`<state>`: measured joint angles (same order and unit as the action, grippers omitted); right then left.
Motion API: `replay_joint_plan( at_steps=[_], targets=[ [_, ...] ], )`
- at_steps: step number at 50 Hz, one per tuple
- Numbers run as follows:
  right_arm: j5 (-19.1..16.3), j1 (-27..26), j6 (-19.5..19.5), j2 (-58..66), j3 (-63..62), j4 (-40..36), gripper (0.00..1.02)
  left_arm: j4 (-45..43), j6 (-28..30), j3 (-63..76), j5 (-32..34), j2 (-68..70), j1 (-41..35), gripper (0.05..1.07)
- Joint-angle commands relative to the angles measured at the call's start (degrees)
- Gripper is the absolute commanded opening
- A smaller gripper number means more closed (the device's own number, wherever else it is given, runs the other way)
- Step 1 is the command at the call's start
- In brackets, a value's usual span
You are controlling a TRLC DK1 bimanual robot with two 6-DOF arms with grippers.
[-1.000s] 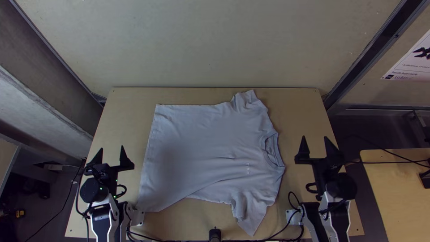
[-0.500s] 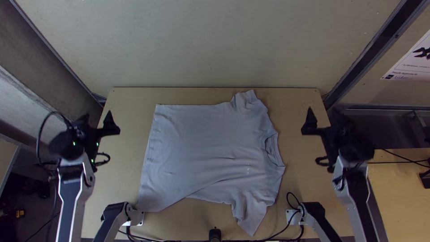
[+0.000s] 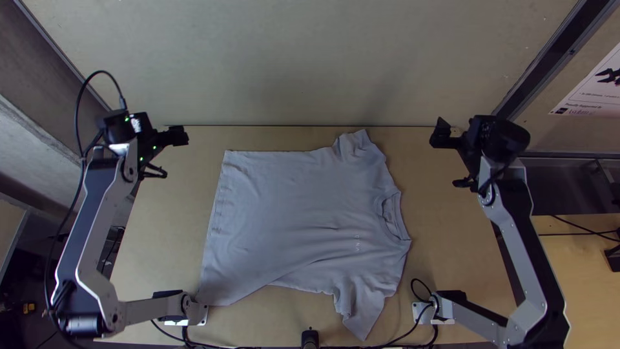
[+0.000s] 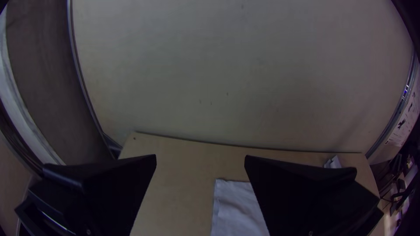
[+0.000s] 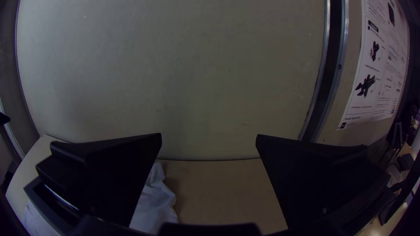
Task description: Fold the t-shirt
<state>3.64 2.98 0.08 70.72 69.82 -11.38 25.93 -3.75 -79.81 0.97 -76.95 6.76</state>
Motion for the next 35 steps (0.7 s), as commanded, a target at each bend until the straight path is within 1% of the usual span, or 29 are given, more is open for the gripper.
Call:
replay_joint_plan(
  at_steps=[1, 8, 11, 17, 28, 33, 35],
  targets=[
    [0.14, 0.44, 2.30, 4.43, 4.01, -1.81, 0.99, 3.69, -2.67, -5.62, 0.17, -5.32, -1.75, 1.02],
    [0.14, 0.62, 2.91, 10.05, 6.99, -3.83, 0.99, 10.81, -2.93, -11.86, 0.17, -13.05, -3.78, 1.02],
    [0.14, 0.71, 3.88, 12.25, 8.05, -4.44, 0.99, 13.44, -2.93, -14.85, 0.17, -16.22, -3.86, 1.02],
    [0.14, 0.71, 7.31, 17.79, 12.18, -8.75, 0.99, 14.58, -4.34, -17.57, 0.17, -20.44, -3.95, 1.02],
    [0.14, 0.88, 11.79, 27.10, 20.88, -16.75, 0.99, 16.43, -4.07, -22.93, 0.08, -29.93, -5.09, 1.01],
    [0.14, 1.32, 12.32, 30.36, 24.22, -19.91, 0.99, 17.22, -3.81, -25.48, 0.17, -34.23, -5.53, 0.88],
    [0.05, 1.41, 12.40, 31.23, 24.66, -20.18, 0.99, 17.40, -3.72, -26.27, 0.08, -35.64, -5.62, 0.87]
  ],
)
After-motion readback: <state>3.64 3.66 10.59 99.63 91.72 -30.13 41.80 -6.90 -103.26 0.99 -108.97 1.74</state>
